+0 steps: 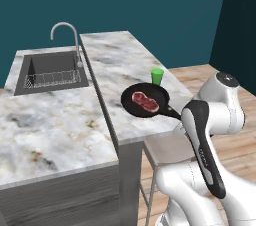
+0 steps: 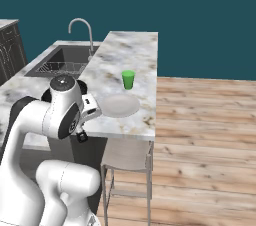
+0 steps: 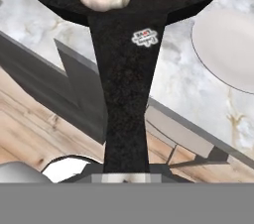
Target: Pick up the pan with the steak in it and place it on the dining table. Then place the steak on the plate.
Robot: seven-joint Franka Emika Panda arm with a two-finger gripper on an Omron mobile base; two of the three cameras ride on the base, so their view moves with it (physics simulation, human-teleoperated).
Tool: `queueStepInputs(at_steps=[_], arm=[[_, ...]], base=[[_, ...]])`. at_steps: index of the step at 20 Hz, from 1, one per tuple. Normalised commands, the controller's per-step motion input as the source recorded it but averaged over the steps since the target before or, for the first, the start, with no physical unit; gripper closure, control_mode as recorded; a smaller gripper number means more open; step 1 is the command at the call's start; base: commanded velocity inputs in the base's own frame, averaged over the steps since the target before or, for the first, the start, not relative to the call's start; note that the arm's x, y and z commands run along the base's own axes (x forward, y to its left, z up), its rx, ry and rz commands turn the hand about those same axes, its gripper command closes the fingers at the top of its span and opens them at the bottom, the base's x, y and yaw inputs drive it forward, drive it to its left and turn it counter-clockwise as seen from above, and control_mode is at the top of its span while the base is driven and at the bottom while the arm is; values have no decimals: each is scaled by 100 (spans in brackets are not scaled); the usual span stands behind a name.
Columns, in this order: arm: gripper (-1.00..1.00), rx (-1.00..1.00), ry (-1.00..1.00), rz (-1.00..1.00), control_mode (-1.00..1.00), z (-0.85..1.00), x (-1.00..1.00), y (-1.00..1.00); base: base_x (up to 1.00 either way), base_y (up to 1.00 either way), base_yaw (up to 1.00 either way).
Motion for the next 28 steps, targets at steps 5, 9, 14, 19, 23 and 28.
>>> queueStepInputs(at_steps=[5, 9, 14, 19, 23, 28], arm=[[100, 0, 5, -6, -100, -18, 5, 7], [100, 0, 5, -7, -100, -16, 12, 20], [100, -1, 7, -8, -100, -22, 19, 43], [100, 0, 6, -3, -100, -16, 13, 20], [100, 0, 6, 0, -100, -14, 2, 3], [100, 0, 10, 0, -100, -44, 0, 0]], base=[[0, 0, 0], [0, 0, 0], [0, 0, 0], [0, 0, 0], [0, 0, 0], [0, 0, 0]])
